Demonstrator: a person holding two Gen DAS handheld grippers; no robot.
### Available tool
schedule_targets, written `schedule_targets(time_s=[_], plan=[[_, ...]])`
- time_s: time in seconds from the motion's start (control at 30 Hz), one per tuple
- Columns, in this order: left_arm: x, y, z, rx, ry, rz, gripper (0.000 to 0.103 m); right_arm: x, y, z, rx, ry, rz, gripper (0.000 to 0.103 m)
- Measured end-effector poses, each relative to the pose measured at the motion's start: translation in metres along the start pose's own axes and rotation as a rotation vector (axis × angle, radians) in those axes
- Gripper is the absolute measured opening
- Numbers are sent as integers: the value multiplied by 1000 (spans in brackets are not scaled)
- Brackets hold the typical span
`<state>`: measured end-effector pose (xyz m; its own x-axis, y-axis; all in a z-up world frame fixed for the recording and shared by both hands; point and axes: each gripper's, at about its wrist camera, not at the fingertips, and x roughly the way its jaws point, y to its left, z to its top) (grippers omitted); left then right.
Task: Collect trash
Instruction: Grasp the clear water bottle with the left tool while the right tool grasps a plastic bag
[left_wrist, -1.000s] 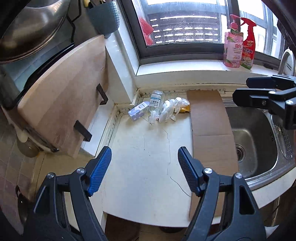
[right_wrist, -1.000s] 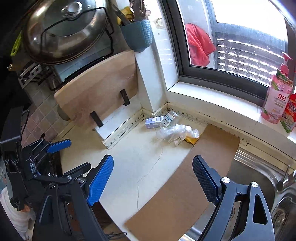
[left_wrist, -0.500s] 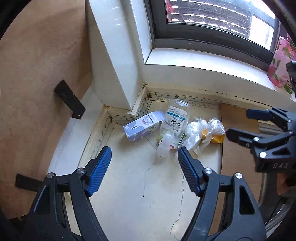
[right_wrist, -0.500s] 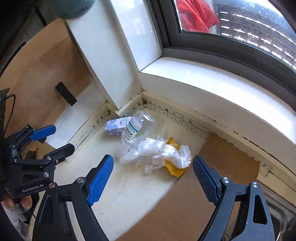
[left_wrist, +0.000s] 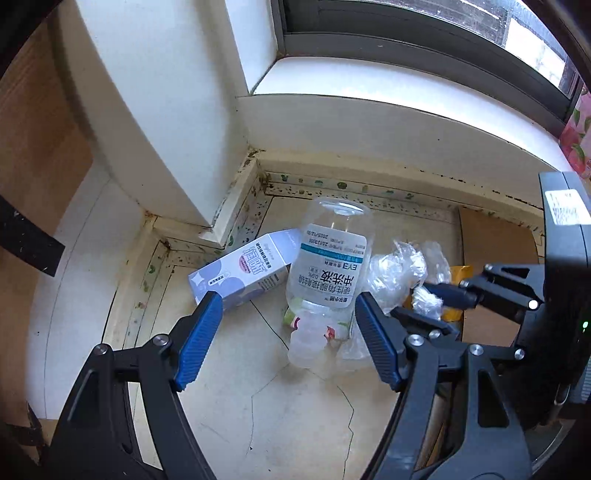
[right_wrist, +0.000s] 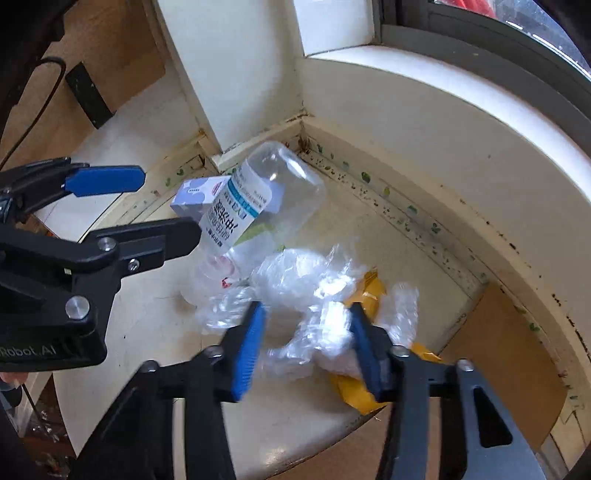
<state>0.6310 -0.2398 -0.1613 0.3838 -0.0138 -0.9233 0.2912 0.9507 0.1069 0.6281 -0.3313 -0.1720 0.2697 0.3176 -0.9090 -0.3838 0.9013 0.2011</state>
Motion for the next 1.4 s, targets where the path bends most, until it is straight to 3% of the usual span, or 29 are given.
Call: schedule_targets(time_s=[0.03, 0.13, 0.3, 0.5, 0.57, 0.87, 1.17, 1.4], plan=[[5, 0, 1, -1, 5, -6, 72, 4, -1, -3, 3, 9, 12, 17], [10, 1, 4, -17, 18, -20, 72, -1, -8, -10, 27, -26, 49, 13], [29, 8, 7, -68, 41, -52, 72, -23, -25, -24, 116, -95, 117, 11], [45, 2, 6, -97, 62, -99, 71, -29, -38, -39, 192, -120, 167, 11], [47, -2, 5, -99, 59, -116, 54, -31, -44, -39, 227, -125, 196, 10], [41, 3, -6, -138, 16, -134, 51, -37, -40, -42, 268, -147, 241, 10], [-5, 18, -41, -129, 13, -104, 50, -70, -20, -53, 290, -178, 279, 10], [-74, 21, -98, -98, -10, -123, 50, -116, 20, -73, 268, -228, 289, 10]])
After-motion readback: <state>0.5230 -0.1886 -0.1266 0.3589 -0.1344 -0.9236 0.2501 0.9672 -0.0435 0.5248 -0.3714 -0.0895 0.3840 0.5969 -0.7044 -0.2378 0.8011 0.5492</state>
